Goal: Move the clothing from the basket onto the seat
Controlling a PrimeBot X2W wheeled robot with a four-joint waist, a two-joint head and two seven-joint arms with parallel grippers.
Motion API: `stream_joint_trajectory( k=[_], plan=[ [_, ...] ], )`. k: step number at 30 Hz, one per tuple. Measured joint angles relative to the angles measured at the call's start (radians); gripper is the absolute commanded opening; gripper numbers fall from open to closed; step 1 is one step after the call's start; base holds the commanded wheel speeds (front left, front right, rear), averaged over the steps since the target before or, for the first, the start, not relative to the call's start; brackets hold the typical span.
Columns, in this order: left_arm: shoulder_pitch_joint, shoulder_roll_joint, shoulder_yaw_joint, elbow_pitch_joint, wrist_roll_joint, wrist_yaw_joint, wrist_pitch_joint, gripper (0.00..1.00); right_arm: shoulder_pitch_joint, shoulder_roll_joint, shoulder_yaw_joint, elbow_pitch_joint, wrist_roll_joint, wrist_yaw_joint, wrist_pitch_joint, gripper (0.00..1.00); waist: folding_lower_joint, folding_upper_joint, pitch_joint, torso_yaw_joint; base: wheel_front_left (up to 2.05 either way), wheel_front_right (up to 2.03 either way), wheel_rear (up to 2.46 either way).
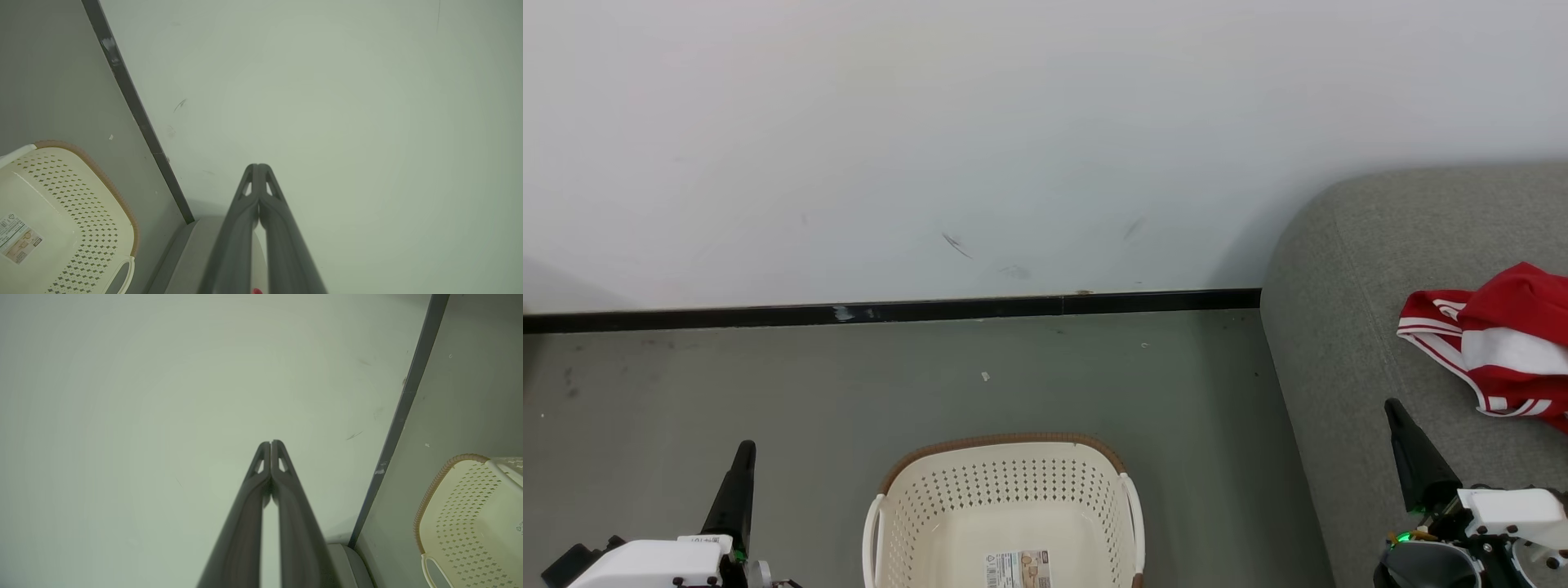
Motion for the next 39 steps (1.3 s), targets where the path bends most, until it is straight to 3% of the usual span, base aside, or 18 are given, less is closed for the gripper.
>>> stream_joint_trajectory(
  k=[39],
  plan=[
    [0.0, 0.0, 0.0, 0.0, 0.0, 0.0, 0.0, 0.0, 0.0, 0.0, 0.0, 0.0, 0.0, 0.0, 0.0, 0.0, -0.0001, 0.0, 0.0, 0.0, 0.0, 0.0, 0.0]
  ],
)
